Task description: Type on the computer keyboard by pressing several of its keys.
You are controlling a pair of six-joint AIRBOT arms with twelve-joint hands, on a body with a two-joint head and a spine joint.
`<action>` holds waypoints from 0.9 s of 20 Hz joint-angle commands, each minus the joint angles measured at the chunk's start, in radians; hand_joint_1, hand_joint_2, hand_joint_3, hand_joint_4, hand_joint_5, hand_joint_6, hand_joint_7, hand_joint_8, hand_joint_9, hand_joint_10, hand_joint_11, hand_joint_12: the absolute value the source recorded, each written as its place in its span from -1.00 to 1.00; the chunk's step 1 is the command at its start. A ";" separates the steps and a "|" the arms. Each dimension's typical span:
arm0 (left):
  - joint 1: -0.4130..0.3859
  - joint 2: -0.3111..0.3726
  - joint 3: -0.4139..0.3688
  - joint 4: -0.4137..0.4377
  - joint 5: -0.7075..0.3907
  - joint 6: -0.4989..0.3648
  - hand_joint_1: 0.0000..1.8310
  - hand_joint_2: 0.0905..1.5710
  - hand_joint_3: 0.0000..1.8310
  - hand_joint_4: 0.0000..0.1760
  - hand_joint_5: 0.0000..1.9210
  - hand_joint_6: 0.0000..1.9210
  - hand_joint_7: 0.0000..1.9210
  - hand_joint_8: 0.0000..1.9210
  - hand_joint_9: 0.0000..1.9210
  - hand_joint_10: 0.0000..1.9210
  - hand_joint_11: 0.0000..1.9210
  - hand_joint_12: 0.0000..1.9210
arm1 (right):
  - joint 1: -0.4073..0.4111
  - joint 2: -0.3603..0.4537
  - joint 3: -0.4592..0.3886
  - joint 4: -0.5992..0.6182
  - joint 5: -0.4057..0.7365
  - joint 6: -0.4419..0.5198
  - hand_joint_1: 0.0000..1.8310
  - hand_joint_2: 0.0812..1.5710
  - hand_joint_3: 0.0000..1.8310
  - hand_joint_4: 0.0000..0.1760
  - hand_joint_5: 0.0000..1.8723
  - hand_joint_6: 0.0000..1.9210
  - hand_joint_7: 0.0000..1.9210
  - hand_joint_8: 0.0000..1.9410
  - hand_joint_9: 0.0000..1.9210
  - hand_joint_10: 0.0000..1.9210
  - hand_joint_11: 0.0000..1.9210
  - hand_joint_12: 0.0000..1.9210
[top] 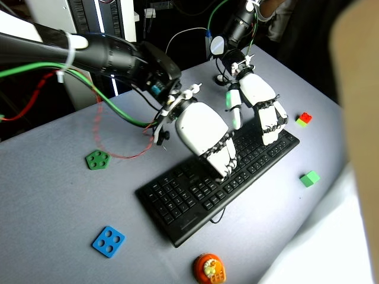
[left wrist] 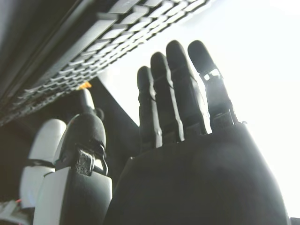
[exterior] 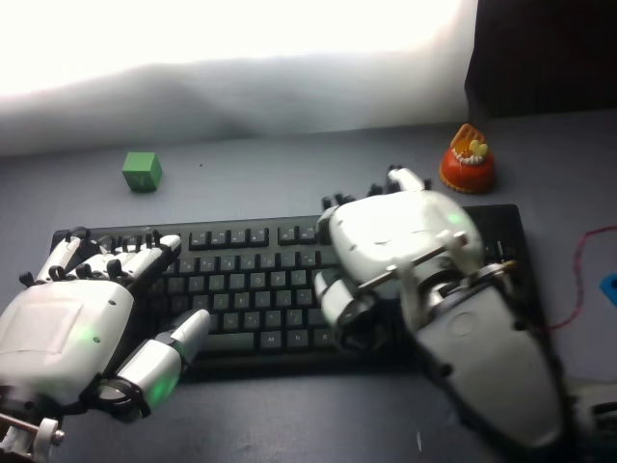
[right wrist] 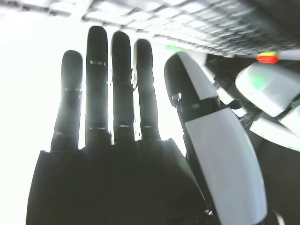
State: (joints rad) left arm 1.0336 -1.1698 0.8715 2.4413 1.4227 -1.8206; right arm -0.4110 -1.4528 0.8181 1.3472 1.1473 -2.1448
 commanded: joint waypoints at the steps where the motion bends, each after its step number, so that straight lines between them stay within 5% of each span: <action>1: 0.000 -0.005 0.009 0.056 0.115 0.002 -0.73 0.74 -1.00 -1.00 -0.63 -1.00 -0.51 -1.00 -0.54 -0.94 -1.00 0.20 | 0.014 0.023 -0.025 -0.081 0.008 0.001 -0.23 0.77 -0.99 -1.00 -0.37 -0.86 -0.30 -1.00 -0.38 -0.78 -1.00 0.57; 4: 0.000 -0.017 0.028 0.056 0.114 0.002 -0.66 0.73 -1.00 -1.00 -0.67 -1.00 -0.54 -1.00 -0.56 -0.96 -1.00 0.18 | 0.009 0.119 -0.095 -0.122 -0.070 0.016 -0.22 0.77 -0.99 -1.00 -0.33 -0.85 -0.30 -1.00 -0.38 -0.78 -1.00 0.57; 8: -0.003 -0.028 0.050 0.056 0.106 0.002 0.14 0.44 -1.00 -0.81 -0.82 -1.00 -0.74 -1.00 -0.72 -1.00 -1.00 -0.06 | -0.006 0.281 -0.171 -0.241 -0.203 0.134 -0.26 0.79 -0.98 -1.00 -0.36 -0.87 -0.34 -1.00 -0.41 -0.79 -1.00 0.55; 11: -0.010 -0.035 0.058 0.056 0.100 0.002 0.33 0.35 -1.00 -0.73 -0.80 -0.99 -0.81 -1.00 -0.79 -1.00 -1.00 -0.15 | -0.001 0.316 -0.189 -0.240 -0.205 0.117 -0.22 0.76 -1.00 -1.00 -0.34 -0.87 -0.30 -0.99 -0.40 -0.78 -1.00 0.56; 15: -0.016 -0.034 0.056 0.056 0.097 0.000 0.27 0.35 -1.00 -0.71 -0.84 -1.00 -0.84 -1.00 -0.81 -0.99 -1.00 -0.22 | 0.014 0.330 -0.196 -0.233 -0.202 0.118 -0.22 0.76 -1.00 -1.00 -0.33 -0.88 -0.31 -1.00 -0.41 -0.77 -1.00 0.56; 18: -0.021 -0.010 0.043 0.056 0.097 -0.001 -0.45 0.58 -0.97 -0.77 -0.89 -0.99 -0.79 -0.99 -0.76 -0.98 -1.00 -0.13 | 0.019 0.331 -0.201 -0.198 -0.187 0.057 -0.23 0.77 -0.99 -1.00 -0.34 -0.89 -0.32 -1.00 -0.41 -0.77 -1.00 0.57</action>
State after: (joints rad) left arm 1.0225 -1.1858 0.9115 2.4458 1.4120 -1.8229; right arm -0.4061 -1.1271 0.6220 1.2247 0.9062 -2.0930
